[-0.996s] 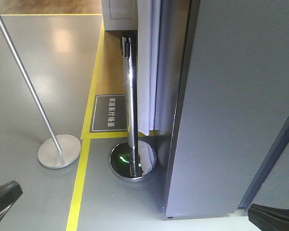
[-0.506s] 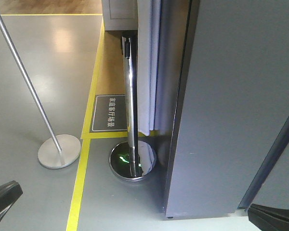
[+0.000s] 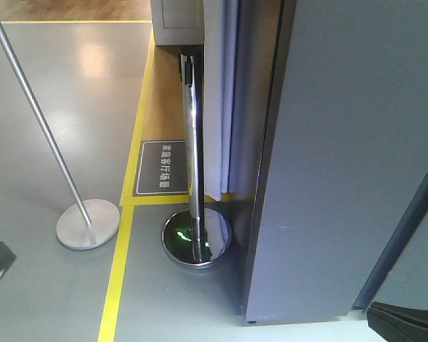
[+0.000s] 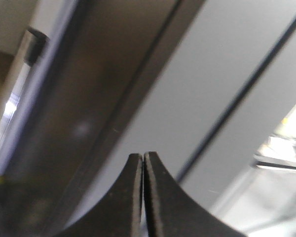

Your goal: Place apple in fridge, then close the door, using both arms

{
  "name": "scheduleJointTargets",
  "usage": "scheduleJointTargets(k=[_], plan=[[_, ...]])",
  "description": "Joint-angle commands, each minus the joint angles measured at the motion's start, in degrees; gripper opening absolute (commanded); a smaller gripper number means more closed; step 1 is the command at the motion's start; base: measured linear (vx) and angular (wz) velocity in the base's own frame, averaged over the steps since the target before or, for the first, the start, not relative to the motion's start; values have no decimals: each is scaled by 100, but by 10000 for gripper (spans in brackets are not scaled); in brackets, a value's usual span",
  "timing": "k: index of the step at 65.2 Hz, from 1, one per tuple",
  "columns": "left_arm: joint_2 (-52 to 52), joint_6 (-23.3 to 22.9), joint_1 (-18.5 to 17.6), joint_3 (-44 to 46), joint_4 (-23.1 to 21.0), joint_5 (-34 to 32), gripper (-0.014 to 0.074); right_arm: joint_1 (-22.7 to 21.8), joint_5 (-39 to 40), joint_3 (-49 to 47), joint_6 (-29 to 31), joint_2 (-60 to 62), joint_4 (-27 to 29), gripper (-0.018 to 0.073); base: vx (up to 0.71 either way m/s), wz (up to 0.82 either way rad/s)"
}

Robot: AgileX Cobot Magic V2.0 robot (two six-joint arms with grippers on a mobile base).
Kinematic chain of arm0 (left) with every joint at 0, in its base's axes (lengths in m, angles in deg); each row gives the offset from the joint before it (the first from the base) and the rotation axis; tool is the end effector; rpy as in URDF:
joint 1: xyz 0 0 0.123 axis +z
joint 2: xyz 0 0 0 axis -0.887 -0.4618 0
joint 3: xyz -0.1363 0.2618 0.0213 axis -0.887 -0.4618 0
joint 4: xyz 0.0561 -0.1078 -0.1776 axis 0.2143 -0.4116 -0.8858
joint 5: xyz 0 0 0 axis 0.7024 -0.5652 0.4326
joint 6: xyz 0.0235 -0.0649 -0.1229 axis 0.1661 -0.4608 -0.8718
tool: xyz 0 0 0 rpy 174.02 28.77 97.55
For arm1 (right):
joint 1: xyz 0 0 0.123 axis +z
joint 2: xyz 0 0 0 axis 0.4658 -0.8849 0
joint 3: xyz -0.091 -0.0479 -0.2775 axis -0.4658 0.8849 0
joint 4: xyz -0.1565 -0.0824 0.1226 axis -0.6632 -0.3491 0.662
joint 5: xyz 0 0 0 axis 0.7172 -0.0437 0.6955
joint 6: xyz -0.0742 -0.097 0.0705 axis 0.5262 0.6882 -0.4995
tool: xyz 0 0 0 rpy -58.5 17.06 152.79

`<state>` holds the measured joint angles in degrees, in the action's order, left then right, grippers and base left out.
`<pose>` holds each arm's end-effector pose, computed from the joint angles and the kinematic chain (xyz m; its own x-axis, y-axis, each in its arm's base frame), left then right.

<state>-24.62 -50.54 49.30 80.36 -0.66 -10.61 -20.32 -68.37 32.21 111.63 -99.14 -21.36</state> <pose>0.0828 -0.0533 0.2633 -0.2688 -0.5006 -0.8228 0.3615 0.7394 -0.5680 0.0483 0.0799 0.2646 -0.2552 -0.3062 -0.9171 -0.6818 0.7296 -0.0539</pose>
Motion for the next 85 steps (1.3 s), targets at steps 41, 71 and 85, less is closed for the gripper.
scheduleJointTargets(k=[41,71,85], plan=[[732,8338,3,-618,-5460,1800,-8,1,215,-153,27,-37,229,-6,0,0],[2287,8253,931,-1211,-5498,2167,-8,1,196,-153,27,-37,229,-6,0,0],[2291,8253,1380,-1211,-5613,2157,-8,1,186,-153,27,-37,229,-6,0,0]])
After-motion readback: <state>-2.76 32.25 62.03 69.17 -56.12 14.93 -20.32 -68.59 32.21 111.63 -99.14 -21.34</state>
